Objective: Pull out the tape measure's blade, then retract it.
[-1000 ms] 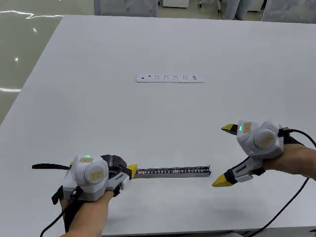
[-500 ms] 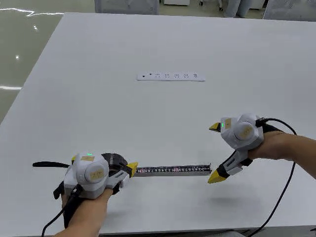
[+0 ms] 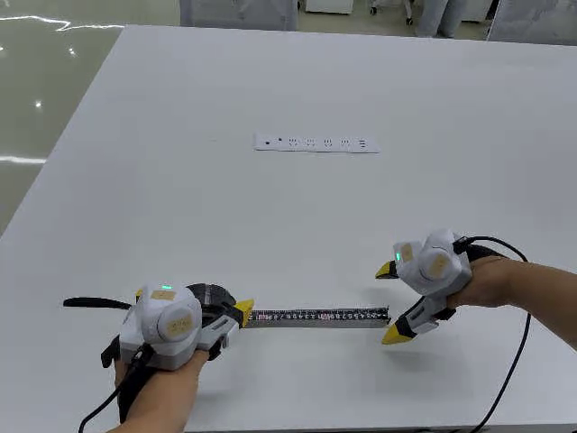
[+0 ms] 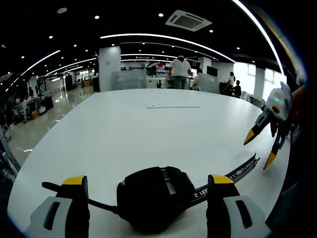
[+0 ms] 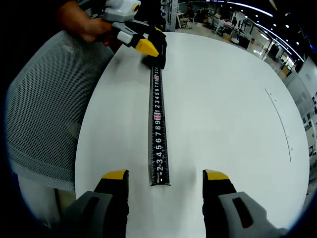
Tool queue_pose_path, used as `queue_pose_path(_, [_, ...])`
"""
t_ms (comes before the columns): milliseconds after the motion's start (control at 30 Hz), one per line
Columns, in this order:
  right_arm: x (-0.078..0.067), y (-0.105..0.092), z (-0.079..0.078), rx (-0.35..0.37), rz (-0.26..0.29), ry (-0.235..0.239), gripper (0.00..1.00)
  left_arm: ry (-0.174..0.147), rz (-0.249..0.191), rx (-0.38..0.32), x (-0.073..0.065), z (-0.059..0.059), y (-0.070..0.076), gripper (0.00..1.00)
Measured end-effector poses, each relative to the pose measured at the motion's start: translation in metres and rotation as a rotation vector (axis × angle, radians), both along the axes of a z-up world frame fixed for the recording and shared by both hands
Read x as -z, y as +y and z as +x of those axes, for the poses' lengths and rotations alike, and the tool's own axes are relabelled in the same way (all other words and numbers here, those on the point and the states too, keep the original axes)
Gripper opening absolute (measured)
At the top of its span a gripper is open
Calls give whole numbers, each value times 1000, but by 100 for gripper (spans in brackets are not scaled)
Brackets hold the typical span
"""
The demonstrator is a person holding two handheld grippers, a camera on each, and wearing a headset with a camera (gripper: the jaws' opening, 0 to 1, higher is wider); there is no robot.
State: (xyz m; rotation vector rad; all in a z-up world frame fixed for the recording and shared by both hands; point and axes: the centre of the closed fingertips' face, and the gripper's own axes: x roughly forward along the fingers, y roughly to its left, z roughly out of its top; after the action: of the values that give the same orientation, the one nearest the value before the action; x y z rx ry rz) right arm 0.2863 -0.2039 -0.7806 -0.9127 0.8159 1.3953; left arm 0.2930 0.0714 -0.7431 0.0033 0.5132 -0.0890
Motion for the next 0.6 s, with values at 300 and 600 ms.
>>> queue_pose_path(300, [7,-4,-6,7,-20,55,33,5,5,9,3,0,-1,95])
queue_pose_path(600, [12,-8,-9,1,-37,62,19,5,6,11,3,0,-1,94])
